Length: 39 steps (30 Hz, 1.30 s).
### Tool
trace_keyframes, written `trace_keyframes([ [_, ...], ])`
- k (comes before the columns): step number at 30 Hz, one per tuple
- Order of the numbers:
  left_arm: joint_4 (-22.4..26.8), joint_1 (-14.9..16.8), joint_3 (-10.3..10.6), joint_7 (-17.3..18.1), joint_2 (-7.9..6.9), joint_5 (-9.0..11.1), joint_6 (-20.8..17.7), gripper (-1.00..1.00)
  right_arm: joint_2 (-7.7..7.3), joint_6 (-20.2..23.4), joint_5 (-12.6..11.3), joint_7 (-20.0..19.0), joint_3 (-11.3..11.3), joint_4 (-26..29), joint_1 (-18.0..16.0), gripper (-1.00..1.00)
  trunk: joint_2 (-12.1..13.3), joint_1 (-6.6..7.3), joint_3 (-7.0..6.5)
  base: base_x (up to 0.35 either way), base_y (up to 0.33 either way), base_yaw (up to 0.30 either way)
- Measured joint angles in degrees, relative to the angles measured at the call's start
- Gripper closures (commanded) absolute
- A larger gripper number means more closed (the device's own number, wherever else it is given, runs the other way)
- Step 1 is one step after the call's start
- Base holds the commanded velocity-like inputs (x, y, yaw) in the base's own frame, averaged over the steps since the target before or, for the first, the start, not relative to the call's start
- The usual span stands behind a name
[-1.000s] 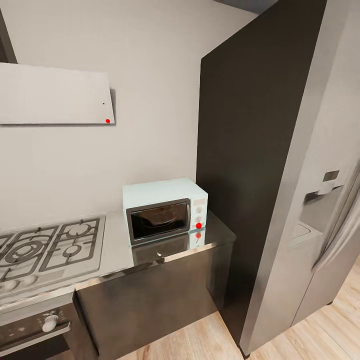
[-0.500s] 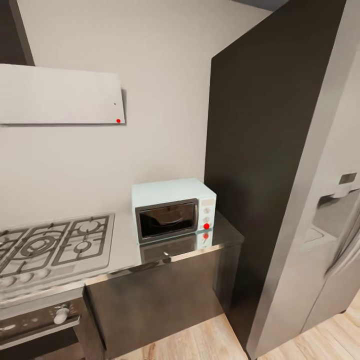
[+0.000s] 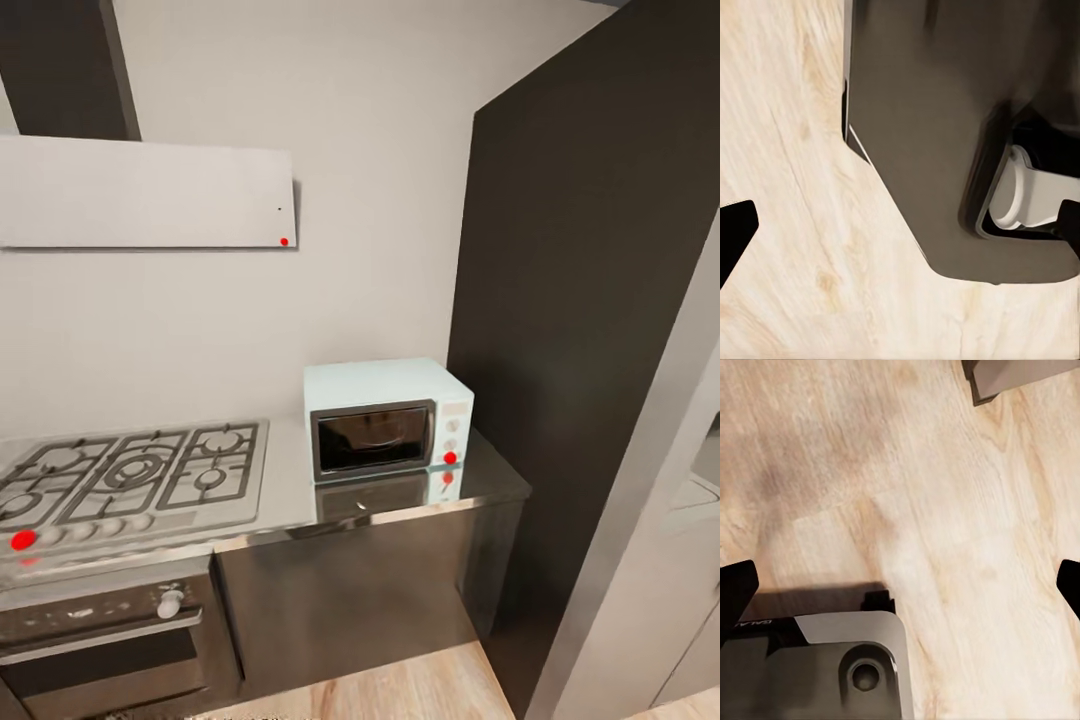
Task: In the kitchen, take the popcorn bag from the countertop, put it into the microwave, and heat it until the popcorn is cooked so the cooked popcorn ends up inside the bag.
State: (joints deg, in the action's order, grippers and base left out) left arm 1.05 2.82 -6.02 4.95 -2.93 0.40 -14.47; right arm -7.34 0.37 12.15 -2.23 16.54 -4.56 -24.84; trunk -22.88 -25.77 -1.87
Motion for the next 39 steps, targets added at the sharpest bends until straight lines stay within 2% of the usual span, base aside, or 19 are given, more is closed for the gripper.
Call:
trace_keyframes([
  [7, 0.01, 0.00, 0.03, 0.01, 0.02, 0.00, 0.08, -1.00, 0.00, -0.15, 0.04, -0.05, 0.00, 0.01, 0.00, -1.00, 0.00, 0.00, 0.00, 0.000, 0.000, 0.232],
  [15, 0.07, 0.01, 0.04, 0.01, 0.18, 0.00, 0.10, -1.00, -0.07, -0.63, 0.38, -0.28, -0.59, 0.97, 0.01, -1.00, 0.00, 0.00, 0.00, 0.000, 0.000, 0.024],
  [20, 0.07, 0.01, 0.04, 0.01, 0.47, 0.00, 0.10, -1.00, 0.41, -0.71, 0.36, -0.59, -0.68, 11.08, -0.04, -1.00, -0.01, 0.00, -0.01, 0.000, 0.000, 0.001],
  [21, 0.06, 0.01, 0.05, 0.01, 0.56, 0.00, 0.10, -1.00, 1.52, -0.71, 0.30, -1.23, -0.83, 15.93, -0.01, -1.00, -0.01, 0.00, -0.02, 0.000, 0.000, 0.000],
  [23, 0.07, 0.01, 0.04, 0.00, 0.62, 0.00, 0.10, -1.00, 2.59, -0.70, 0.38, -2.27, -1.45, 20.81, -0.03, -1.00, -0.01, 0.00, -0.01, 0.000, 0.000, 0.000],
  [28, 0.06, 0.01, 0.04, 0.00, 0.67, 0.00, 0.10, -1.00, 3.35, -0.53, 0.23, -3.92, -7.00, 35.76, -0.06, -1.00, -0.01, 0.00, -0.01, 0.000, 0.000, 0.000],
  [29, 0.07, 0.01, 0.04, 0.00, 0.70, 0.00, 0.10, -1.00, 3.37, -0.50, 0.21, -4.02, -7.42, 38.82, -0.04, -1.00, -0.01, 0.00, -0.01, 0.000, 0.000, 0.000],
  [32, 0.07, 0.01, 0.04, 0.00, 0.73, 0.00, 0.08, -1.00, 3.48, -0.35, 0.13, -4.16, -8.01, 45.41, -0.04, -1.00, -0.01, 0.00, -0.01, 0.000, 0.000, 0.000],
  [33, 0.07, 0.01, 0.04, 0.00, 0.74, 0.00, 0.07, -1.00, 3.54, -0.32, 0.13, -4.17, -8.05, 46.04, -0.03, -1.00, 0.00, 0.00, 0.00, 0.000, 0.000, 0.000],
  [36, 0.07, 0.01, 0.04, 0.00, 0.74, 0.00, 0.02, -1.00, 4.47, -0.13, 0.11, -4.21, -8.33, 50.88, -0.03, -1.00, -0.01, 0.00, 0.00, 0.000, 0.000, 0.000],
  [39, 0.07, 0.01, 0.04, 0.01, 1.00, 0.00, 0.01, -1.00, 4.86, 0.36, 0.04, -4.07, -8.37, 58.21, -0.04, -1.00, -0.02, 0.01, -0.01, 0.066, 0.000, 0.000],
])
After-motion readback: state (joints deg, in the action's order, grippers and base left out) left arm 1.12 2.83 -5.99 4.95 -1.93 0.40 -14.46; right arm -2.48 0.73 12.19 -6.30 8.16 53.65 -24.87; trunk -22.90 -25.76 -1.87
